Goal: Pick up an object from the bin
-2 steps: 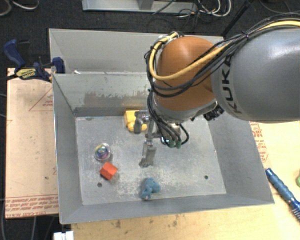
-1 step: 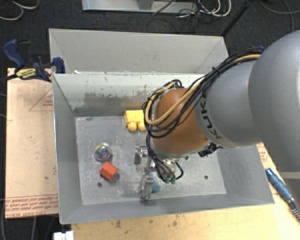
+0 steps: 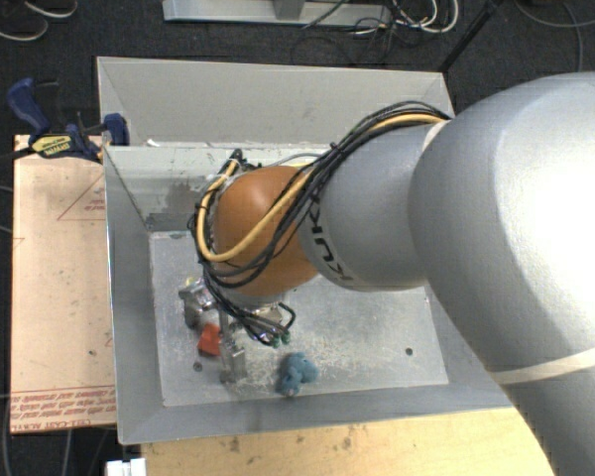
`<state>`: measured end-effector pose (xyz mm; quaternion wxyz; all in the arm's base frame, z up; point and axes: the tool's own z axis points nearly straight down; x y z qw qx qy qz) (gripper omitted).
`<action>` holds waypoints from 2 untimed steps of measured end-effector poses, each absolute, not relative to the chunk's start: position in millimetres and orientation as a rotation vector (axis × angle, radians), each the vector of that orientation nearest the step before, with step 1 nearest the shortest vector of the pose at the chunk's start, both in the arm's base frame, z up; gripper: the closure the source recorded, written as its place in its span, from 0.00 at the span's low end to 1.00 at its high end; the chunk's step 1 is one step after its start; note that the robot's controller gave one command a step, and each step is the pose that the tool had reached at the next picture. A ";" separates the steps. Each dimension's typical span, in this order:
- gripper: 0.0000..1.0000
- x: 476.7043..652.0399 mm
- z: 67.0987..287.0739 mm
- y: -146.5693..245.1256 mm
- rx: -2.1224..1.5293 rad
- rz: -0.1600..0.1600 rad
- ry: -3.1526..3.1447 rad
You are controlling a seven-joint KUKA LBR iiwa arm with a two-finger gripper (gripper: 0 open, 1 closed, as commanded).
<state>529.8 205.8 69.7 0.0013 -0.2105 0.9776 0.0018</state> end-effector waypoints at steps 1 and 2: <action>1.00 530.5 70.2 203.6 -0.655 0.004 3.070; 0.00 530.5 69.9 203.3 -0.654 0.004 3.071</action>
Offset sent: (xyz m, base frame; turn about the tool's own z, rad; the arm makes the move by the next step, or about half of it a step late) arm 0.0000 0.0000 0.0000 0.0000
